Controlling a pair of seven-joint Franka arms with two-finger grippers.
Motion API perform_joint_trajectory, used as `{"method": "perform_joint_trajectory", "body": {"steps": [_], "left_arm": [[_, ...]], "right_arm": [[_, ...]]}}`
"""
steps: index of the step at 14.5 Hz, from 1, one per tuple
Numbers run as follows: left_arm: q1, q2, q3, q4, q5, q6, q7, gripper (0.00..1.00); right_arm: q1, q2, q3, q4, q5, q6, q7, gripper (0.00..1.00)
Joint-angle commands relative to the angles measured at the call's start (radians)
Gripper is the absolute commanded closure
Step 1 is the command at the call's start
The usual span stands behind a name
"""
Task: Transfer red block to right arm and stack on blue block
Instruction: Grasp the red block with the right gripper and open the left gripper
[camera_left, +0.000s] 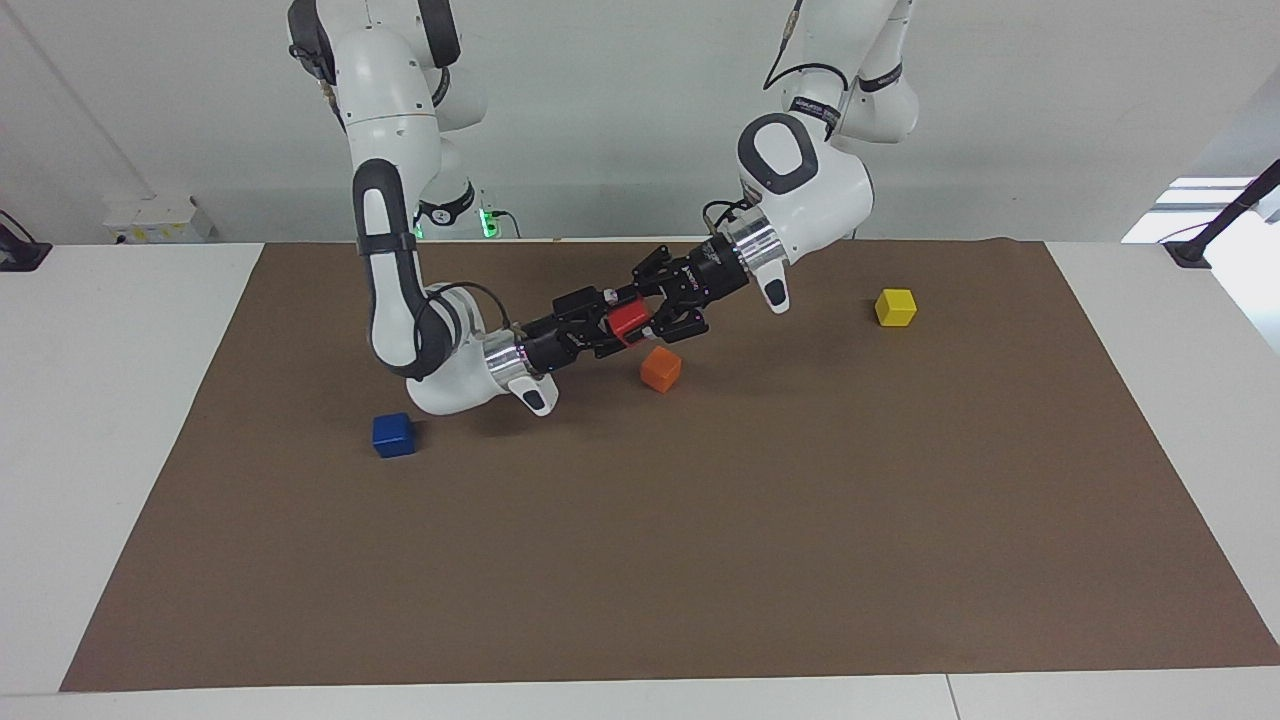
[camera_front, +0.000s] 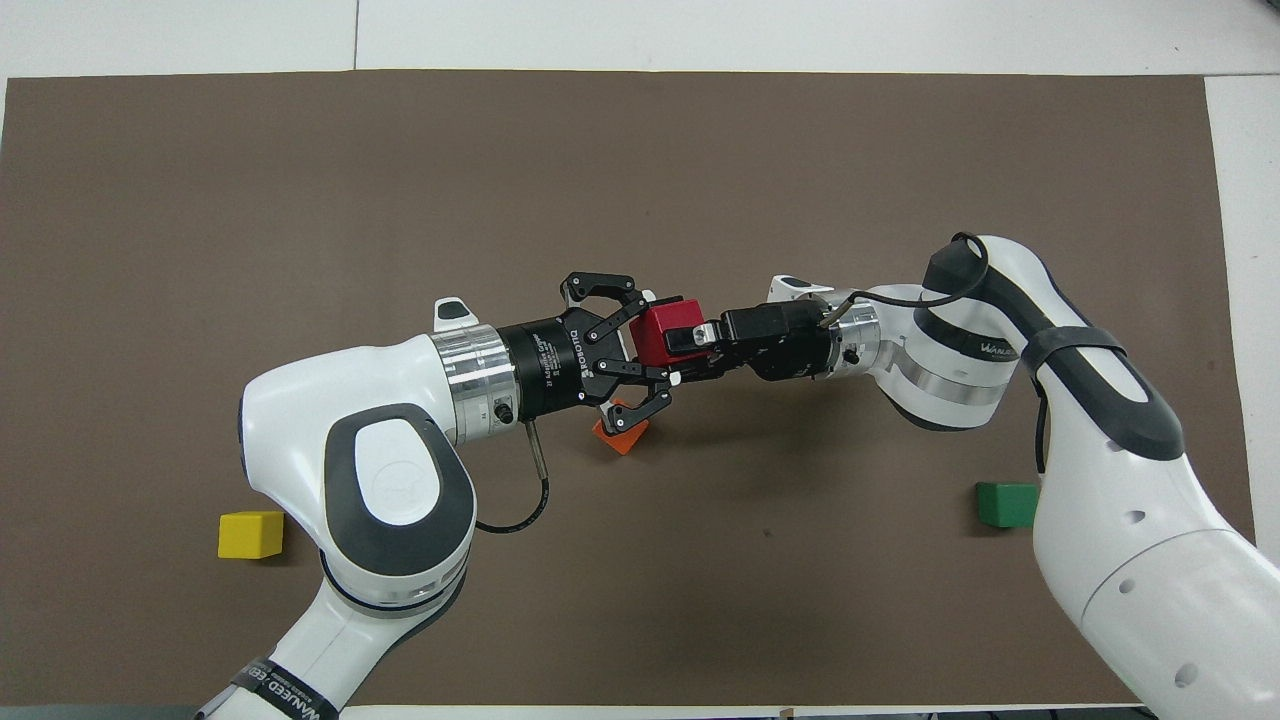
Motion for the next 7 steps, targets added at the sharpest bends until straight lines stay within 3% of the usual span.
{"method": "perform_joint_trajectory", "body": {"steps": [1, 2, 3, 7], "left_arm": [[-0.008, -0.018, 0.009, -0.024, -0.03, 0.003, 0.026, 1.0], [-0.008, -0.018, 0.009, -0.026, -0.03, 0.003, 0.026, 1.0], [-0.008, -0.018, 0.009, -0.026, -0.03, 0.003, 0.026, 1.0], [-0.008, -0.02, 0.009, -0.027, -0.03, 0.001, 0.026, 1.0]], "right_arm": [[0.005, 0.004, -0.002, 0.007, 0.022, 0.013, 0.015, 0.5], [0.006, 0.005, -0.002, 0.005, 0.024, 0.013, 0.018, 0.66], [0.006, 0.005, -0.002, 0.004, 0.024, 0.026, 0.027, 1.0], [0.005, -0.003, -0.001, -0.009, 0.024, 0.039, 0.061, 1.0]]}}
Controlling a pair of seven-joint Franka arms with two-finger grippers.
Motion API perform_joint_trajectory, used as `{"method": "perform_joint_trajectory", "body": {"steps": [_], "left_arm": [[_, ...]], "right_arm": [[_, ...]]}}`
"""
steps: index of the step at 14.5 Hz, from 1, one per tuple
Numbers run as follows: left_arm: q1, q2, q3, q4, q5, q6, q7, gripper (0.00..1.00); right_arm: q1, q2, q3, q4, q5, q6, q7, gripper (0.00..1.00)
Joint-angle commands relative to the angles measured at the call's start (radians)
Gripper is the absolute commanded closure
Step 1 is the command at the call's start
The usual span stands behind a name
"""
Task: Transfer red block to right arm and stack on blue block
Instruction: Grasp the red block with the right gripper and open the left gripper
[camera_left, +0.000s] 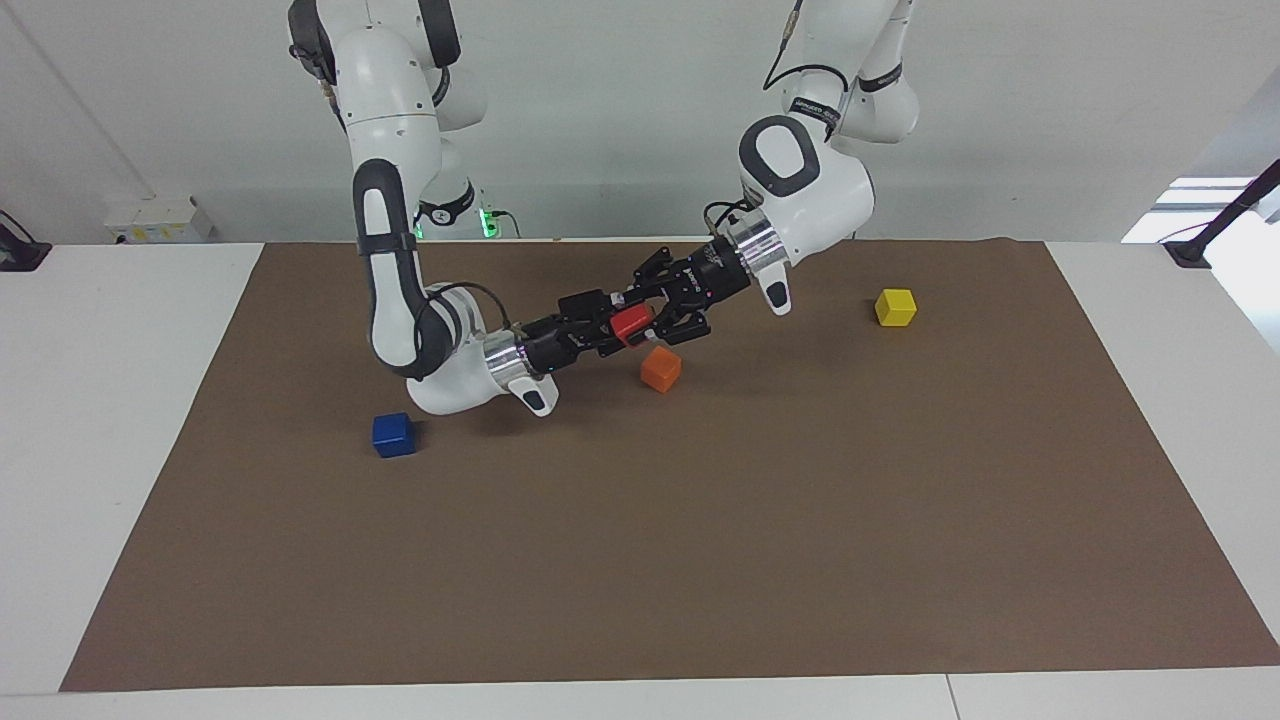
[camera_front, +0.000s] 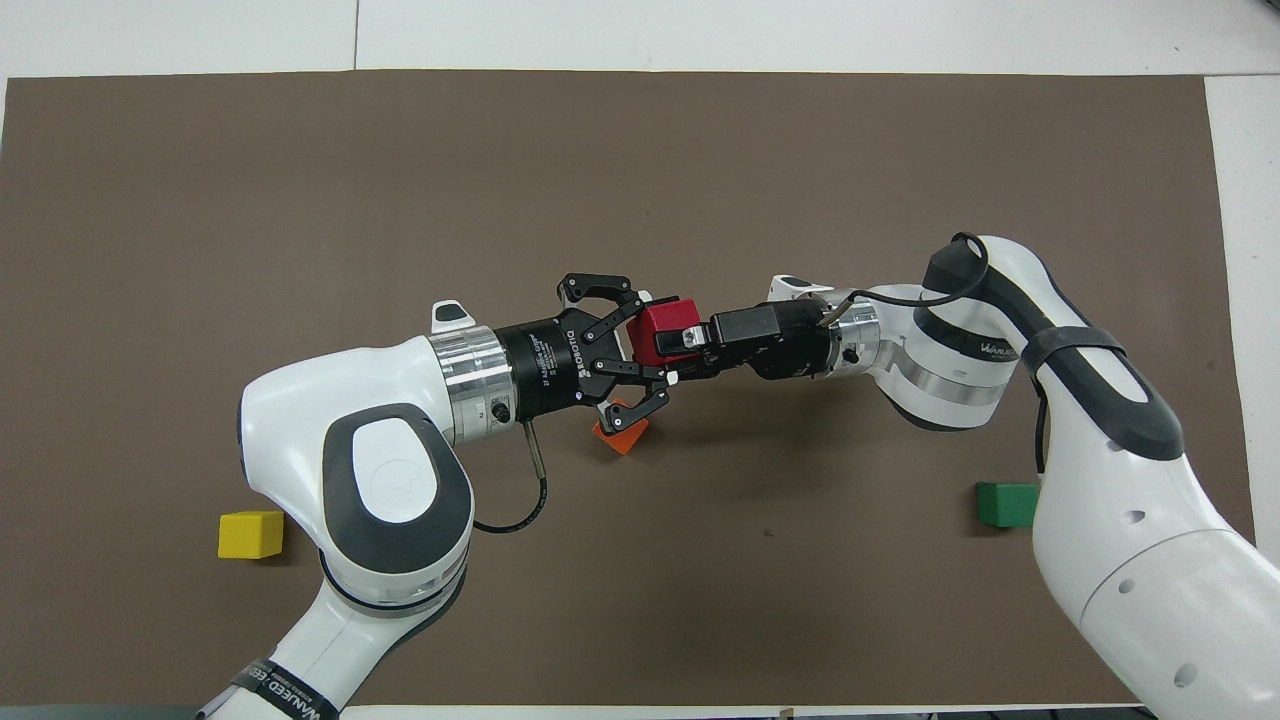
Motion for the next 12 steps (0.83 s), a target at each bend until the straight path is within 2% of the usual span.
{"method": "perform_joint_trajectory", "body": {"steps": [1, 6, 7, 8, 12], "left_arm": [[-0.008, -0.02, 0.005, -0.02, -0.014, 0.002, 0.033, 1.0], [-0.013, -0.023, 0.007, -0.02, -0.014, -0.009, 0.089, 1.0], [-0.013, -0.023, 0.007, -0.02, -0.014, -0.009, 0.087, 0.45], [-0.013, -0.026, 0.007, -0.02, -0.012, -0.009, 0.087, 0.0], [-0.016, -0.028, 0.008, -0.02, -0.012, -0.009, 0.089, 0.0]], "right_arm": [[0.005, -0.004, 0.0, -0.008, 0.019, 0.034, 0.057, 1.0], [0.005, -0.009, 0.0, -0.008, 0.019, 0.039, 0.058, 1.0], [0.005, -0.009, 0.001, -0.008, 0.019, 0.039, 0.058, 1.0], [0.005, -0.01, 0.001, -0.008, 0.019, 0.04, 0.058, 1.0], [0.005, -0.012, 0.001, -0.008, 0.019, 0.043, 0.058, 1.0]]}}
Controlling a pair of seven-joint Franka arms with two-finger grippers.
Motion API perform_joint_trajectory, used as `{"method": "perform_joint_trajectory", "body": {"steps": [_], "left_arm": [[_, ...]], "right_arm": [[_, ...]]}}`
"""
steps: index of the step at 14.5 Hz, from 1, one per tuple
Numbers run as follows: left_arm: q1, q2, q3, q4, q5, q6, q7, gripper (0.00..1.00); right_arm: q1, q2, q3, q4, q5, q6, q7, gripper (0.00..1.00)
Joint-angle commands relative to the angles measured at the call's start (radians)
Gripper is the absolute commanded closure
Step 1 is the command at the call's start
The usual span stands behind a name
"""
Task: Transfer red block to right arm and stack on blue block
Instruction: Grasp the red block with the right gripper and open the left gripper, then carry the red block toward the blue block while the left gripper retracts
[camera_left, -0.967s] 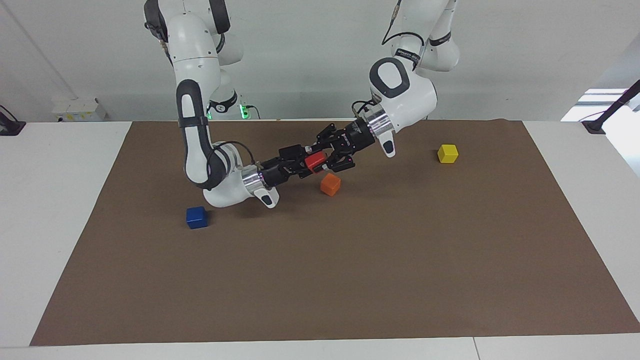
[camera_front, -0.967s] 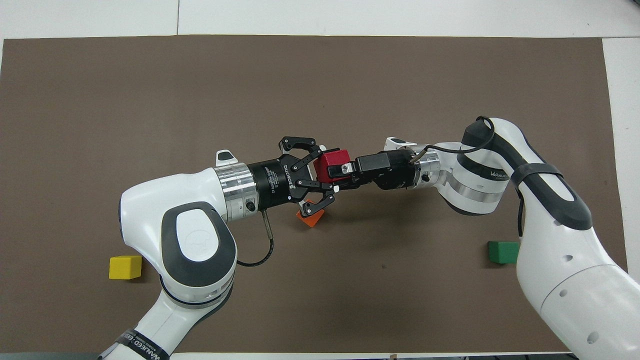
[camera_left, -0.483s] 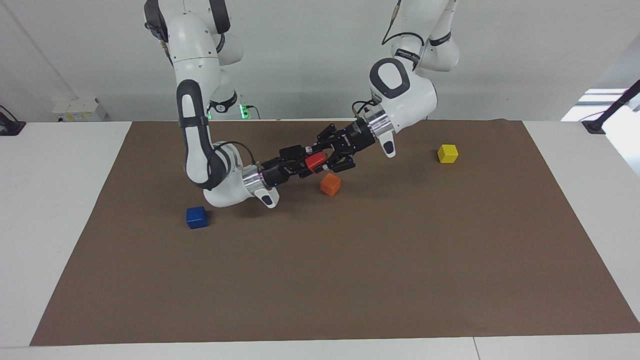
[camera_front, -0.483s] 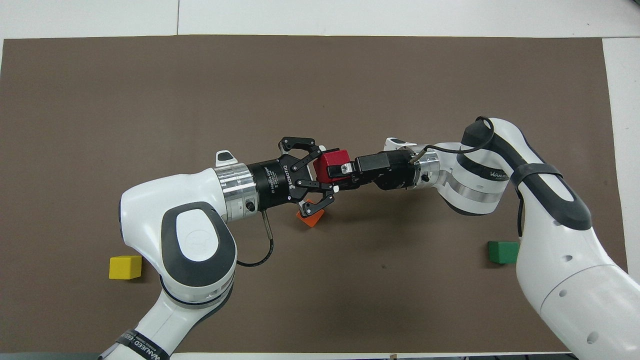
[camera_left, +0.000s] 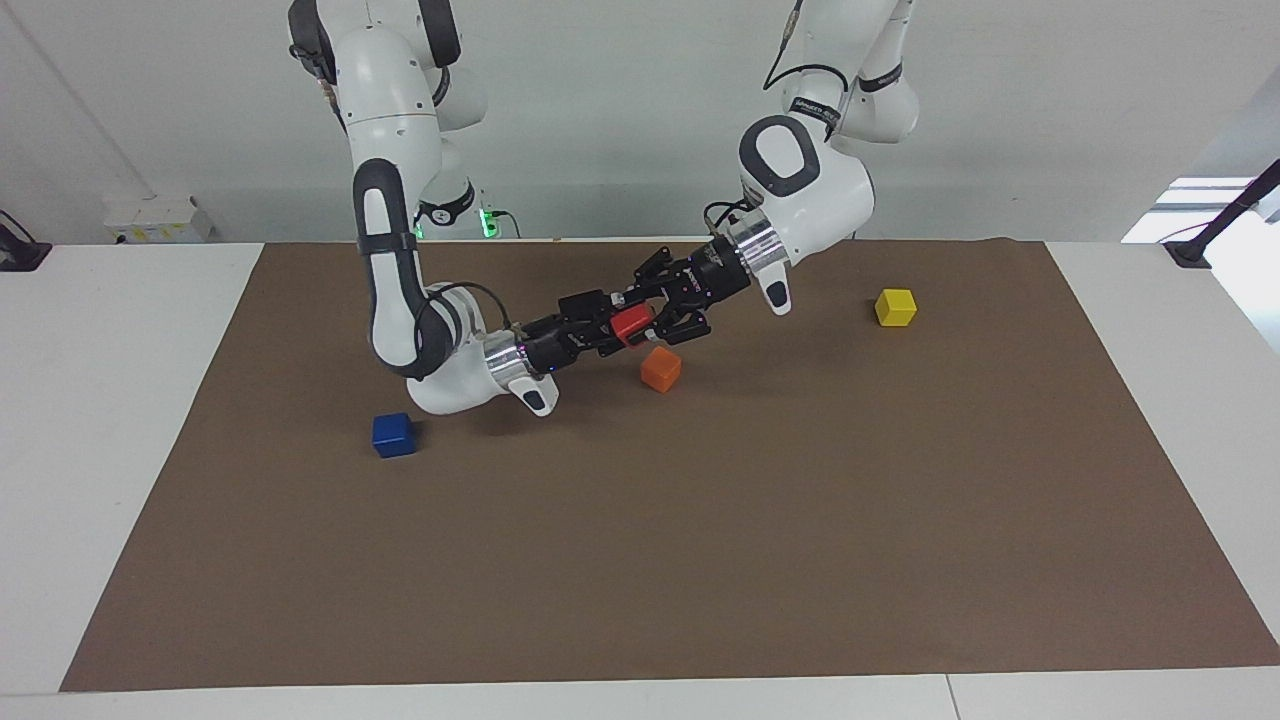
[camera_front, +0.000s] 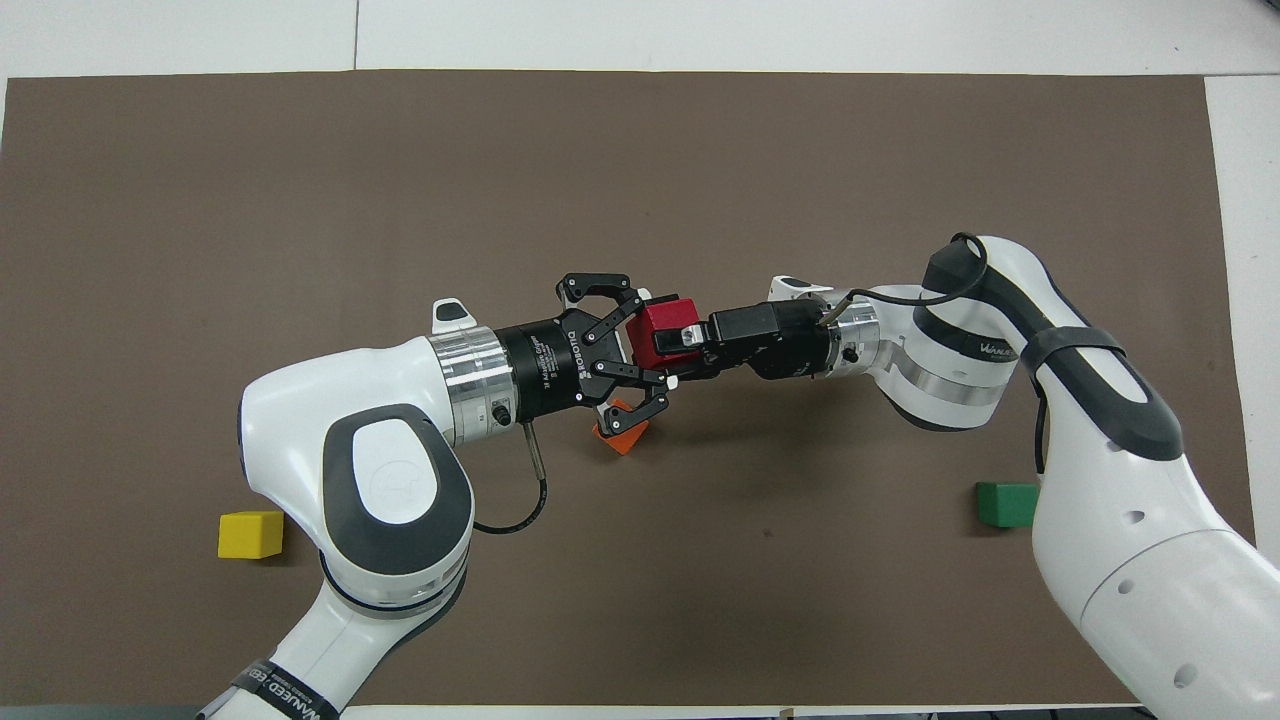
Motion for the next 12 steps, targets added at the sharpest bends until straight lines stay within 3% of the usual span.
{"method": "perform_joint_trajectory", "body": {"steps": [1, 5, 12], "left_arm": [[-0.015, -0.025, 0.01, -0.023, -0.011, -0.008, 0.04, 0.0], [0.005, -0.079, 0.011, -0.087, -0.011, -0.021, 0.039, 0.0], [0.163, -0.197, 0.016, -0.215, -0.001, -0.115, 0.025, 0.0]], "right_arm": [[0.004, -0.011, 0.001, -0.008, 0.019, 0.027, 0.033, 1.0], [0.004, -0.011, 0.0, -0.008, 0.019, 0.027, 0.033, 1.0], [0.004, -0.011, 0.0, -0.008, 0.02, 0.028, 0.033, 1.0]]}}
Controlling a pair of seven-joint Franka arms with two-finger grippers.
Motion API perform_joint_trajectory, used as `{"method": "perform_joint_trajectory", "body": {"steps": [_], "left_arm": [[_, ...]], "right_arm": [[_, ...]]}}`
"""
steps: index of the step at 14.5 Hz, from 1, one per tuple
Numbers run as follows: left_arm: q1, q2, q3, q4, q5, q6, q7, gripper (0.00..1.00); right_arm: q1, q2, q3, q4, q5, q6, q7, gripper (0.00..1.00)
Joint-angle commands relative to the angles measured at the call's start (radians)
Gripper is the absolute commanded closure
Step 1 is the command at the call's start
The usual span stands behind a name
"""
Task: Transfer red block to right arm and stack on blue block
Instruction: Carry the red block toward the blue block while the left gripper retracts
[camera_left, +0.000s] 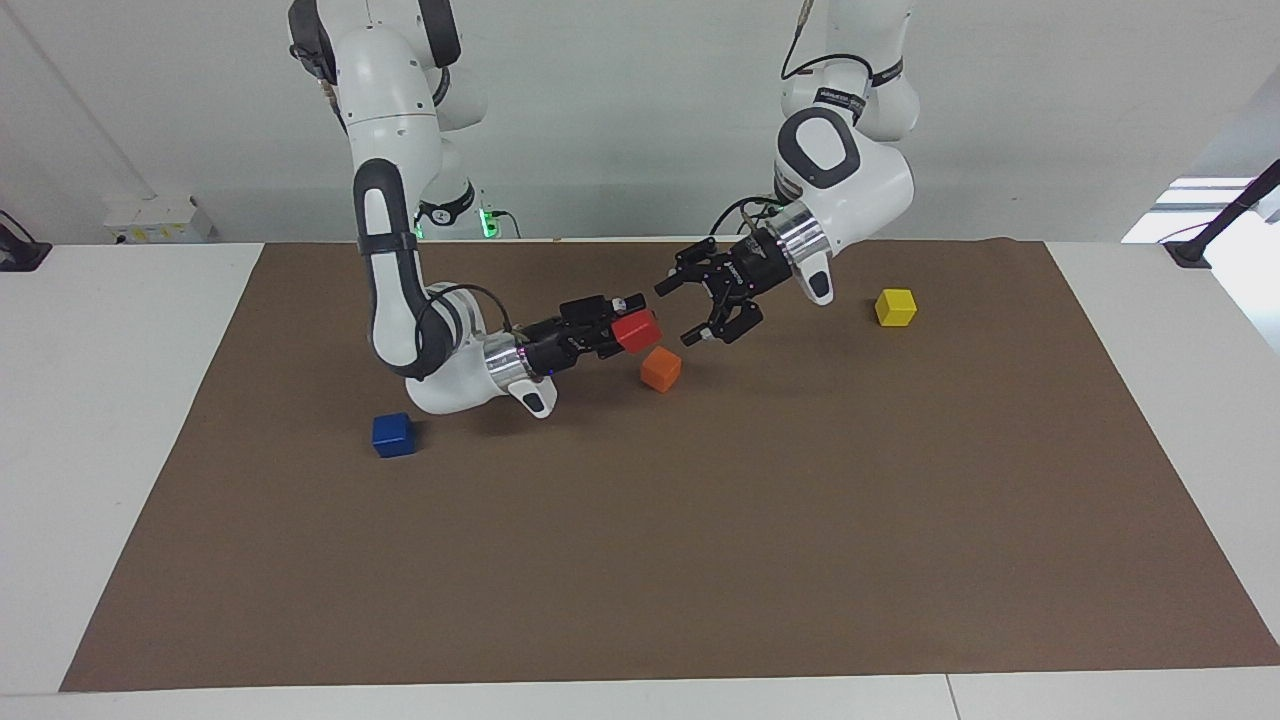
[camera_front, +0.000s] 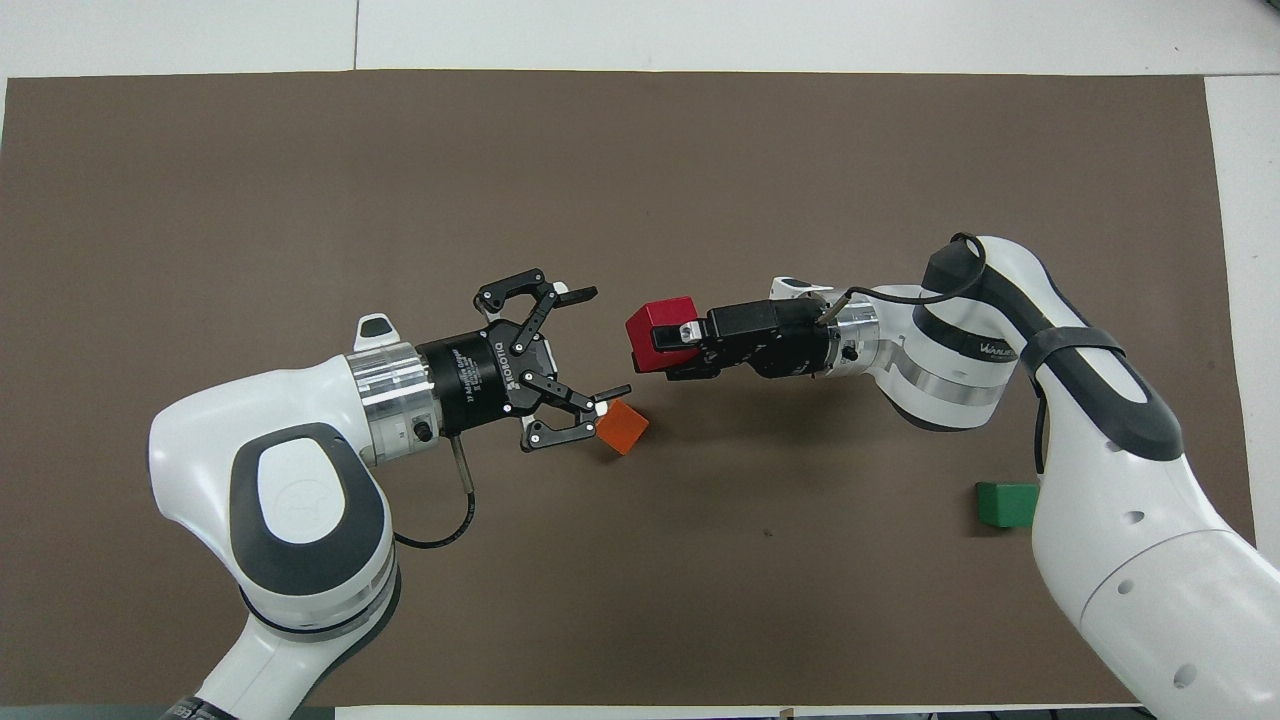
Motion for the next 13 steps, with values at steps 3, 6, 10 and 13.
{"method": "perform_joint_trajectory", "body": {"steps": [3, 6, 10, 13], "left_arm": [[0.158, -0.101, 0.002, -0.114, 0.088, -0.152, 0.009, 0.0], [0.245, -0.101, 0.002, -0.114, 0.153, -0.203, 0.018, 0.0], [0.394, -0.086, 0.001, -0.102, 0.288, -0.356, 0.128, 0.0], [0.52, -0.06, 0.001, -0.062, 0.41, -0.507, 0.262, 0.0]], "right_arm": [[0.003, -0.011, 0.0, -0.008, 0.02, 0.021, 0.018, 1.0], [0.003, -0.072, -0.002, -0.008, 0.007, 0.12, 0.066, 1.0], [0.003, -0.201, -0.003, 0.003, -0.132, 0.396, 0.19, 1.0], [0.003, -0.33, -0.005, 0.014, -0.458, 0.68, 0.458, 1.0]]}}
